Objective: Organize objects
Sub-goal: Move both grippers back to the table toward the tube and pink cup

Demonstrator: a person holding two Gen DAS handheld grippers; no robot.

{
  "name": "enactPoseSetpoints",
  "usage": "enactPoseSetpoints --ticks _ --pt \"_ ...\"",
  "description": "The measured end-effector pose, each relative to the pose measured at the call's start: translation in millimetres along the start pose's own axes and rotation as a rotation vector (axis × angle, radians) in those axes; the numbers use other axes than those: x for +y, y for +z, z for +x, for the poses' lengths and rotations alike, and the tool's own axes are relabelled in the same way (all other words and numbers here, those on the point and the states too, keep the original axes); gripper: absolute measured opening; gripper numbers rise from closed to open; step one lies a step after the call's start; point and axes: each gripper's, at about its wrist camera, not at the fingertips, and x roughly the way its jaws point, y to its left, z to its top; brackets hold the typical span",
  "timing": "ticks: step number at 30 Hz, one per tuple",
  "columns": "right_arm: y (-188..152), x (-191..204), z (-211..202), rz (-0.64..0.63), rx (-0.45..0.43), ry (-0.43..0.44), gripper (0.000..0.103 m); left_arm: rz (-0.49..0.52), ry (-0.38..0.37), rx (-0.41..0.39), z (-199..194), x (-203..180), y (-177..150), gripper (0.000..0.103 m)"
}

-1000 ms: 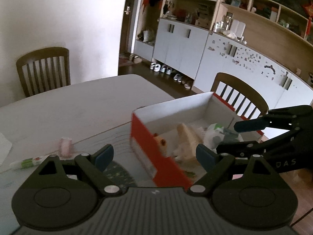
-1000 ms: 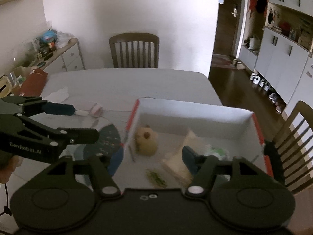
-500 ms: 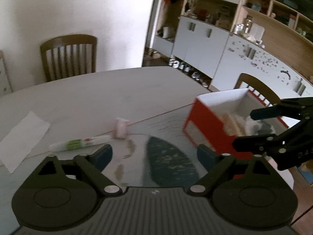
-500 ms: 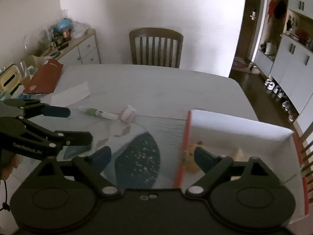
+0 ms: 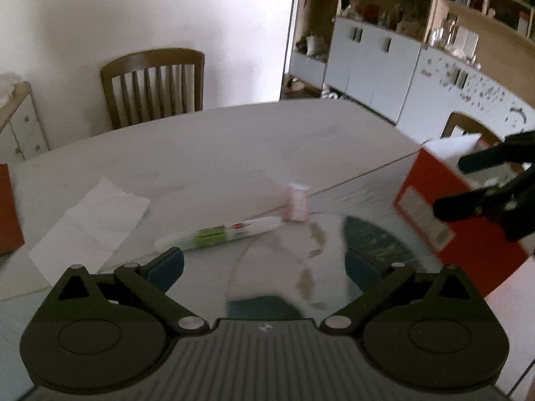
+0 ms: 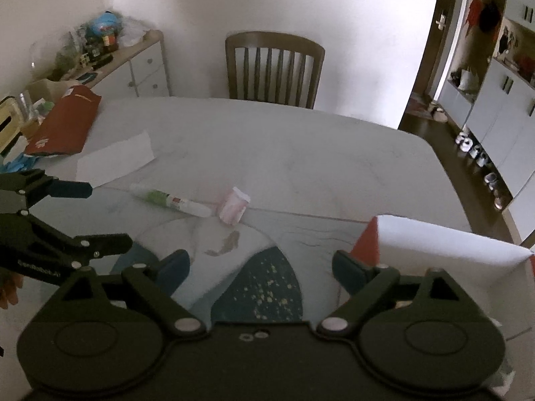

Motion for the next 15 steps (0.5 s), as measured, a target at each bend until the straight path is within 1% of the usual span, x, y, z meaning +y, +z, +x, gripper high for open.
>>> enactPoseSetpoints --ticks 3,7,10,15 --pt "2.3 0.2 16.4 0.033 0.024 -0.002 0.092 0.055 0.017 0.021 13.0 10.7 -2.3 0.103" --pt "5.2 3.5 38.2 0.051 0.054 -0.014 0.092 0.130 0.007 0.044 32.3 23.9 -0.5 0.103" --pt "10.0 6.1 51.0 0.055 0.065 -0.022 0.092 0.153 -0.005 0.047 46.4 33.6 3.5 0.103" --pt "18.2 3.4 65.5 0.094 0.061 -0.028 0.092 0.170 0.028 0.051 67.7 43.5 7.9 0.103"
